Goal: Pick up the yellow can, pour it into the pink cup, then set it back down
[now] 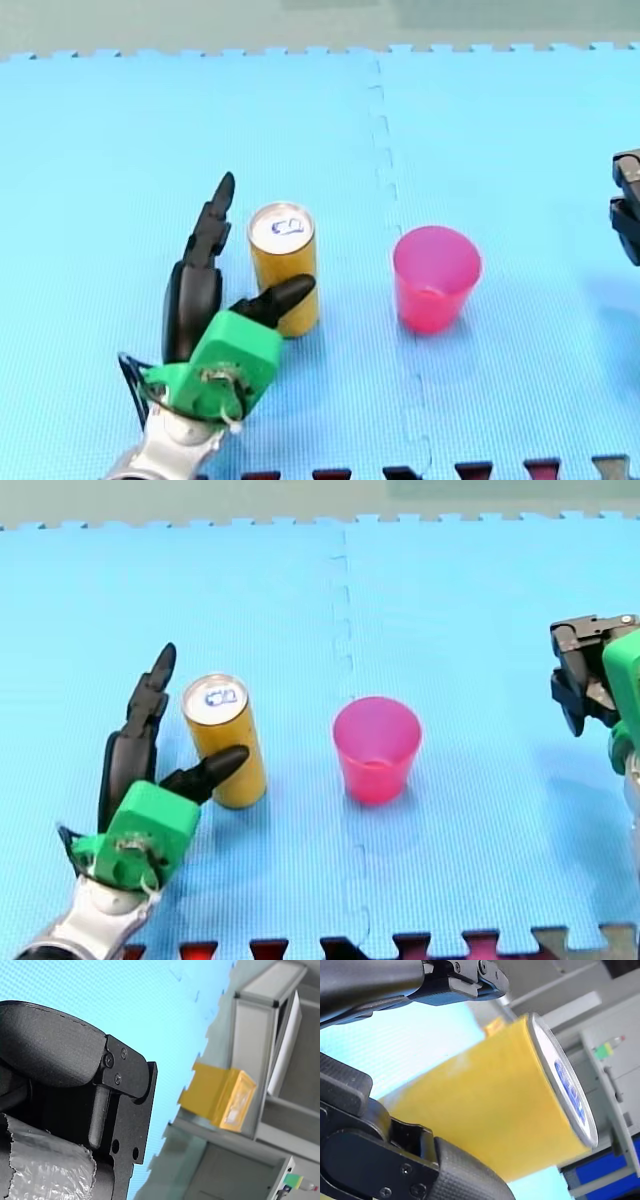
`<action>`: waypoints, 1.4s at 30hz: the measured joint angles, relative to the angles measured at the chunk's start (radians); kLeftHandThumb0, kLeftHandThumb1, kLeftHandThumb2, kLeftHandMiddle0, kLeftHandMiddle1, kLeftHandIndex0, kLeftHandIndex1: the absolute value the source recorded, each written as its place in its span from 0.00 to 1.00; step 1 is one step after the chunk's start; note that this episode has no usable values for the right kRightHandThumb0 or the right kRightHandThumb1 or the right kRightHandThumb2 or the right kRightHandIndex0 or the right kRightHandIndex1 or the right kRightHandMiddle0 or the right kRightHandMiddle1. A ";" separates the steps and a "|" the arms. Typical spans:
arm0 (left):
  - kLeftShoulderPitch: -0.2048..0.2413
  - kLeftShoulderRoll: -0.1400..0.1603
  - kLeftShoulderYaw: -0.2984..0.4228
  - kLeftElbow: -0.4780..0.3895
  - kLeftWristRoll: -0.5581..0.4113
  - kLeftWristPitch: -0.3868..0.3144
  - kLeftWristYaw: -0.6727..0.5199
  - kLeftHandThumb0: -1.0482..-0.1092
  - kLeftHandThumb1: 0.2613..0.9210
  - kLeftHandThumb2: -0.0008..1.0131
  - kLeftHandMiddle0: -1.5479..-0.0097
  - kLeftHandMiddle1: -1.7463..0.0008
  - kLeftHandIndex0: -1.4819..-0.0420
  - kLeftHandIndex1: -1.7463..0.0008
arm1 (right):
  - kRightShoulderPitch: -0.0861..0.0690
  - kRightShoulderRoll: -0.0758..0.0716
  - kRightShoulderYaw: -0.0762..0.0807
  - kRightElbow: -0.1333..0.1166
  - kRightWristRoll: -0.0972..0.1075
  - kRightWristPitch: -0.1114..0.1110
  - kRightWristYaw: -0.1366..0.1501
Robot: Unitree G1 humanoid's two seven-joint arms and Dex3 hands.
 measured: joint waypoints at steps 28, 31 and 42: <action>0.109 0.039 -0.044 -0.084 0.079 -0.098 0.051 0.00 0.96 0.00 0.88 0.99 0.91 1.00 | -0.018 0.000 0.009 0.002 -0.009 0.034 -0.022; 0.122 0.046 -0.041 -0.094 0.067 -0.104 0.024 0.00 0.96 0.00 0.88 0.99 0.91 1.00 | -0.019 0.000 0.009 0.002 -0.009 0.037 -0.022; 0.146 0.047 -0.017 -0.111 0.016 -0.131 -0.057 0.00 0.92 0.00 0.88 0.99 0.90 1.00 | -0.022 -0.001 0.011 0.002 -0.009 0.043 -0.020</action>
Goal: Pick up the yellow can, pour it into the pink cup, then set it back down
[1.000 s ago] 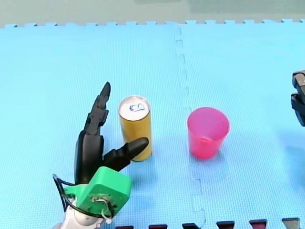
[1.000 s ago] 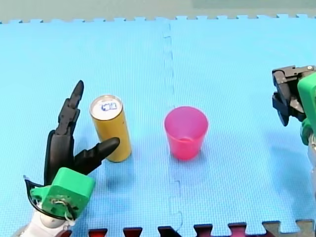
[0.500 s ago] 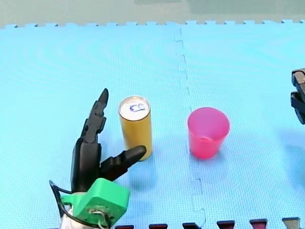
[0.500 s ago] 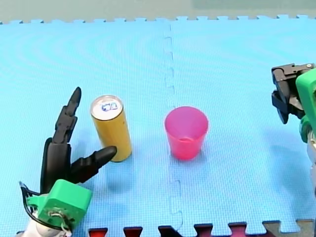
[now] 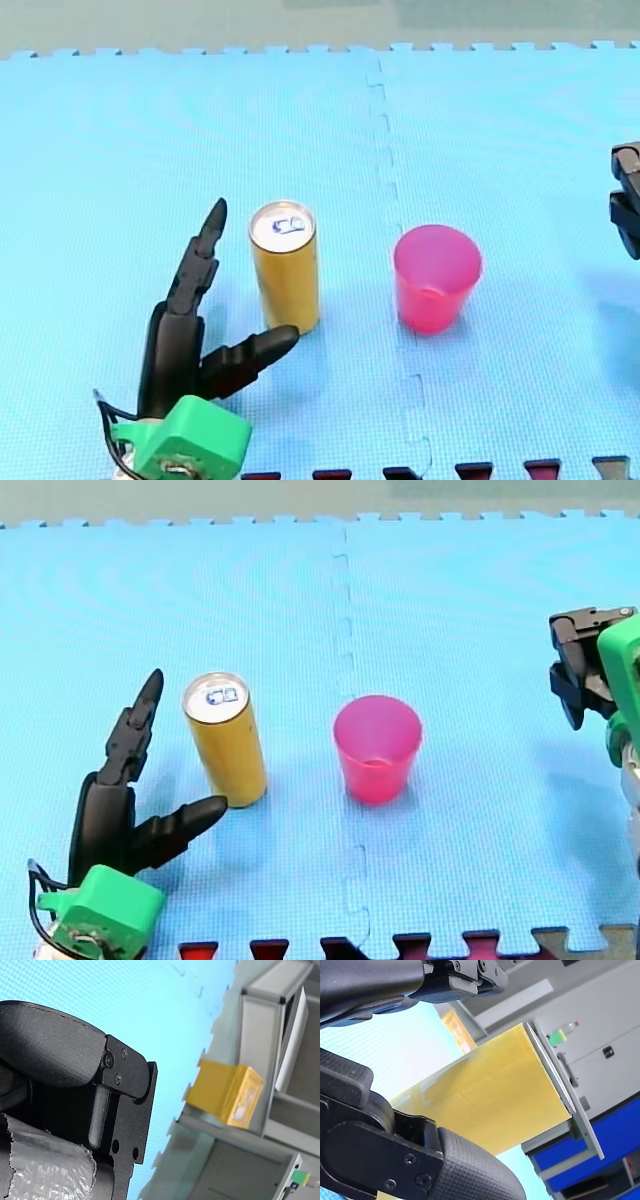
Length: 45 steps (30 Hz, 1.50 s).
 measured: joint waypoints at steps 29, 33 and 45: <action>0.016 -0.020 0.032 -0.006 -0.033 -0.006 -0.053 0.00 0.89 0.00 0.87 0.99 0.89 1.00 | -0.010 -0.004 0.008 -0.002 0.002 0.029 0.002; 0.016 -0.021 0.034 -0.006 -0.033 -0.004 -0.055 0.00 0.89 0.00 0.87 0.99 0.89 1.00 | -0.010 -0.004 0.007 -0.002 0.004 0.031 0.004; 0.012 -0.021 0.034 0.001 -0.028 -0.003 -0.046 0.00 0.90 0.00 0.87 1.00 0.89 1.00 | -0.016 0.000 0.005 -0.003 0.008 0.045 0.007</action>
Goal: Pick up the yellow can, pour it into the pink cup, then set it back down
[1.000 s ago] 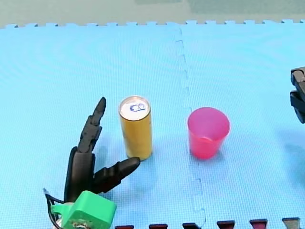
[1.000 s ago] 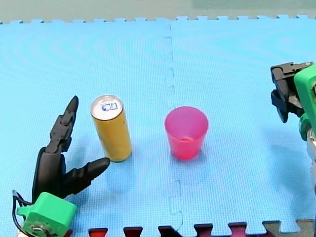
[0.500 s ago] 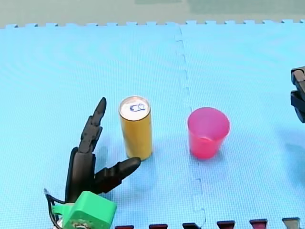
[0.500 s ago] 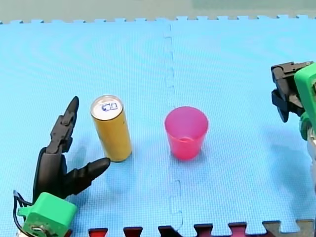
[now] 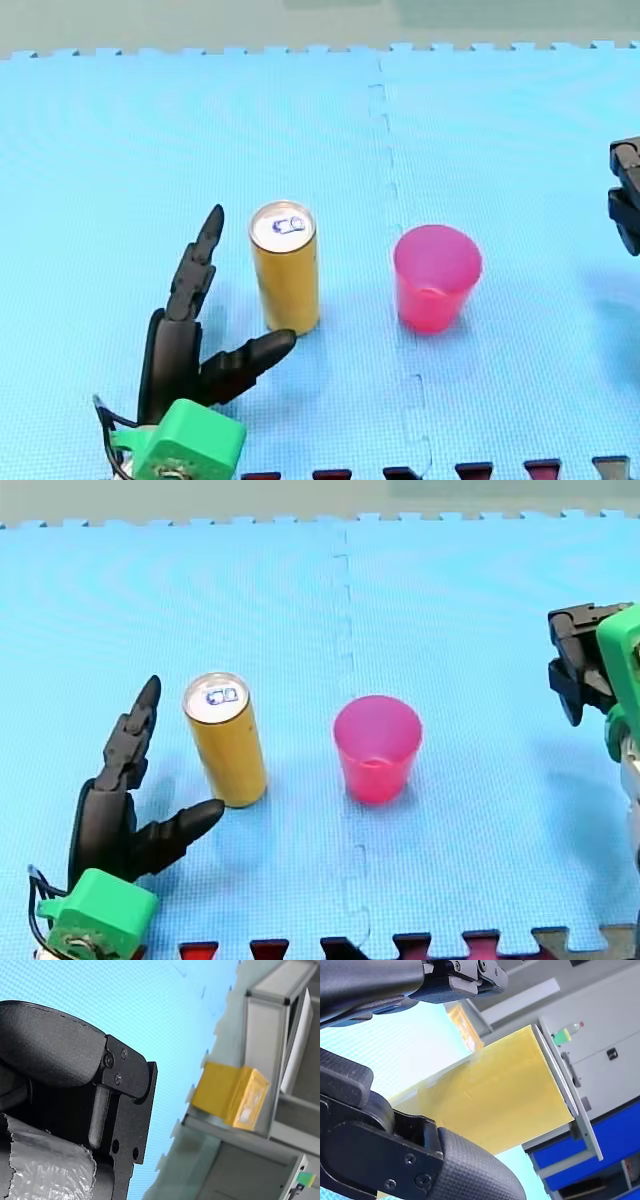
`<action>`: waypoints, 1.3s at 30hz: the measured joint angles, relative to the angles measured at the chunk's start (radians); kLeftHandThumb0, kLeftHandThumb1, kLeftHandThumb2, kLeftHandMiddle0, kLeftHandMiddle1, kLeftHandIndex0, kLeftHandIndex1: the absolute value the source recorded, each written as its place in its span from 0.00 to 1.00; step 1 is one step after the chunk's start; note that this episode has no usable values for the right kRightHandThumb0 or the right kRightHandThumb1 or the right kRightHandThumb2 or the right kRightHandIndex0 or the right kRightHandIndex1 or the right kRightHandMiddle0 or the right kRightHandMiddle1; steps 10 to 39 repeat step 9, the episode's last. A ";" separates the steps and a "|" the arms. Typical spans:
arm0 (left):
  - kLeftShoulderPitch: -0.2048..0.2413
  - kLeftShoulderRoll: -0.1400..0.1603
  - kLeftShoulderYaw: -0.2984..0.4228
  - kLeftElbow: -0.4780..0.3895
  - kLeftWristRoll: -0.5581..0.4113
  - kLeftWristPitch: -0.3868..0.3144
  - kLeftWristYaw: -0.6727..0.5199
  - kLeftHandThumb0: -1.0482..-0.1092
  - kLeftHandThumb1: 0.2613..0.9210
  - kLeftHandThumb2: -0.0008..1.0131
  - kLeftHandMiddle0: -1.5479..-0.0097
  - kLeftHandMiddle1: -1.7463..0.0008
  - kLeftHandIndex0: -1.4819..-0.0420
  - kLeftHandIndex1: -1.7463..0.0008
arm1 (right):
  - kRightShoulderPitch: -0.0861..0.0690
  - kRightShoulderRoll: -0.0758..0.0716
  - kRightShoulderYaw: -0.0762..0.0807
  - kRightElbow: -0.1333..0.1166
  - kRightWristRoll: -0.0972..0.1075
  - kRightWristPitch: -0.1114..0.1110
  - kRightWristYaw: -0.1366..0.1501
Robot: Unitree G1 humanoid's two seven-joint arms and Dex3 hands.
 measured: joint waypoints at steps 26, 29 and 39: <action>-0.010 0.003 -0.002 0.008 0.012 0.000 0.020 0.00 0.91 0.01 0.87 1.00 0.89 1.00 | -0.004 0.001 -0.004 -0.001 0.004 0.009 0.006; -0.010 0.003 -0.002 0.008 0.012 0.000 0.020 0.00 0.91 0.01 0.87 1.00 0.89 1.00 | -0.004 0.001 -0.004 -0.001 0.004 0.009 0.006; -0.010 0.003 -0.002 0.008 0.012 0.000 0.020 0.00 0.91 0.01 0.87 1.00 0.89 1.00 | -0.004 0.001 -0.004 -0.001 0.004 0.009 0.006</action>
